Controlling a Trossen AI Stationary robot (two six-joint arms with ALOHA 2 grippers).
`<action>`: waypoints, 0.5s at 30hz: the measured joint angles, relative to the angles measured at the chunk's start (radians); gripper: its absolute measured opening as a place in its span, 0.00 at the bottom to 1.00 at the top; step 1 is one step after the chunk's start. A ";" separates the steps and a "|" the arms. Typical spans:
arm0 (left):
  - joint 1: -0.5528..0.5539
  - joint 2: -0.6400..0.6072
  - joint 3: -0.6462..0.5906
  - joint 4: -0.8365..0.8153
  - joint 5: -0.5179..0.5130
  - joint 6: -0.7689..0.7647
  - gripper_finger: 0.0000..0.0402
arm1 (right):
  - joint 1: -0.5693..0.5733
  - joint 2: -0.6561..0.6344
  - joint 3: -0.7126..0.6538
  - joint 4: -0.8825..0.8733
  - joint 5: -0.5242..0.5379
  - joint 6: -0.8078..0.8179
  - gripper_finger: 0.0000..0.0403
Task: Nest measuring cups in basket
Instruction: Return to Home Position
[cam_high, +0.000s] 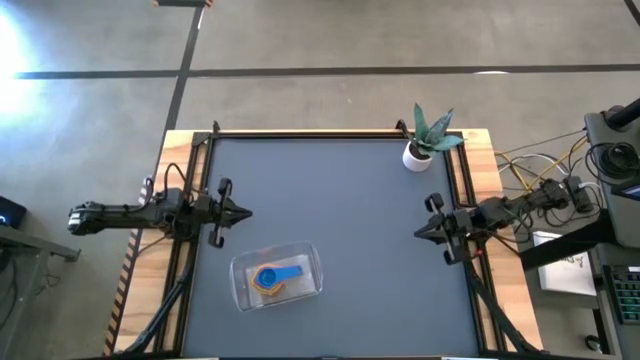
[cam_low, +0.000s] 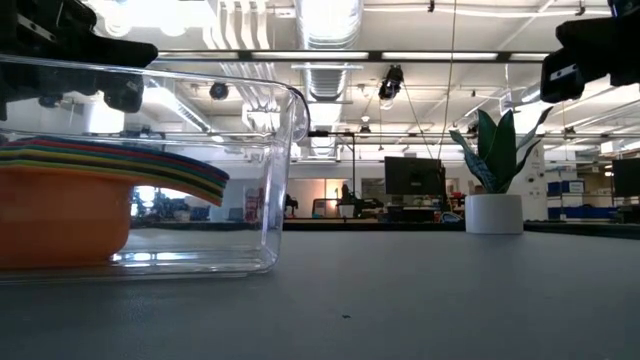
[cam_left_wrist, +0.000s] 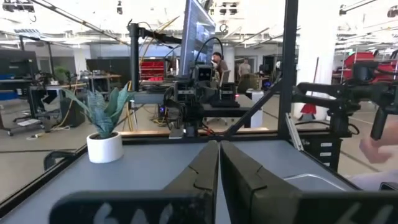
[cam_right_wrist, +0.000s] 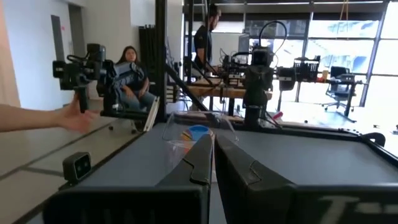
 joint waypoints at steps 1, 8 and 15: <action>0.000 0.000 0.000 0.000 0.000 0.000 0.00 | 0.000 0.002 0.000 0.000 0.000 0.000 0.02; 0.000 0.000 0.000 0.000 0.000 0.000 0.00 | 0.000 0.006 0.000 -0.001 0.000 -0.001 0.02; 0.000 0.000 0.000 0.000 0.000 -0.001 0.00 | 0.000 0.006 -0.001 -0.001 0.000 -0.001 0.02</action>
